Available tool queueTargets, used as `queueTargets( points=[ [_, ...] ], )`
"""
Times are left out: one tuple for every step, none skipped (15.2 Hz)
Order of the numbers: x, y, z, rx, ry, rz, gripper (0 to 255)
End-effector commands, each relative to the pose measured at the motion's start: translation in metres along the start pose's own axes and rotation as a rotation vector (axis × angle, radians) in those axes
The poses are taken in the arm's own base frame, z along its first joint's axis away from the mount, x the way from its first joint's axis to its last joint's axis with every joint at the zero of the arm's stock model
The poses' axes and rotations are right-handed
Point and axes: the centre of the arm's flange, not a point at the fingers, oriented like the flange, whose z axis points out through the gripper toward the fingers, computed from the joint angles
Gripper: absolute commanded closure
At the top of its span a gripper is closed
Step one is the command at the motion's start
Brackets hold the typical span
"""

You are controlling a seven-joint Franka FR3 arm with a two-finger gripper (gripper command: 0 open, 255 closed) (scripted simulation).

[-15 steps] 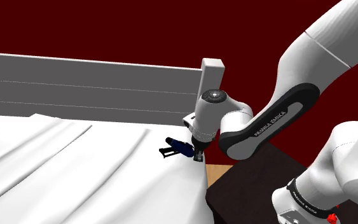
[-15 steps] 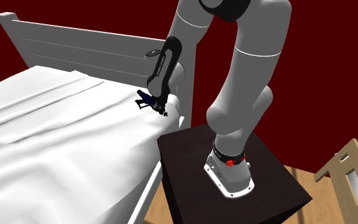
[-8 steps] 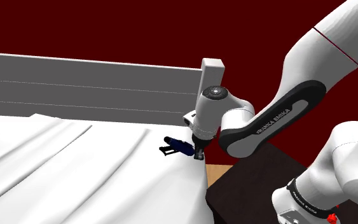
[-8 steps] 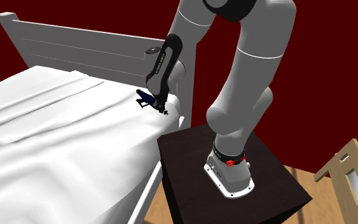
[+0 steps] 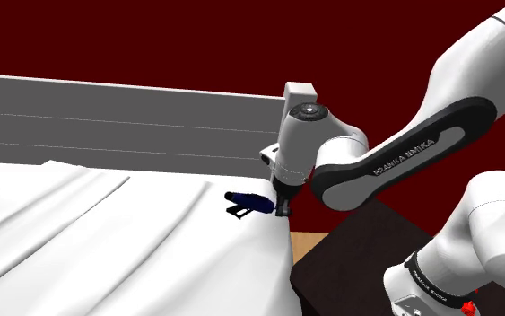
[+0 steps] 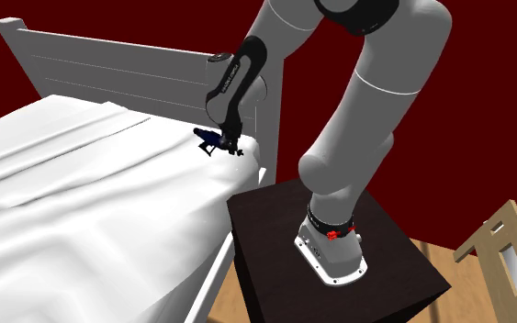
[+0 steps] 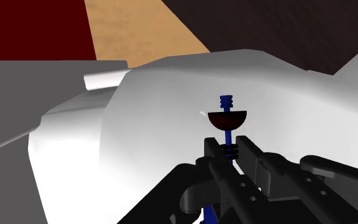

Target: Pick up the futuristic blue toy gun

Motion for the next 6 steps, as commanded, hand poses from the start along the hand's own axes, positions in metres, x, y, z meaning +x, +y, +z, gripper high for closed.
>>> queueTargets(
  points=[
    [0.000,0.001,-0.010,0.000,0.000,0.000,255],
    [0.000,0.001,-0.015,0.000,0.000,0.000,255],
    [0.000,0.001,-0.020,0.000,0.000,0.000,255],
    [0.000,0.002,-0.026,0.000,0.000,0.000,255],
    [0.000,0.002,-0.026,0.000,0.000,0.000,255],
    [0.000,0.002,-0.026,0.000,0.000,0.000,255]
  ],
)
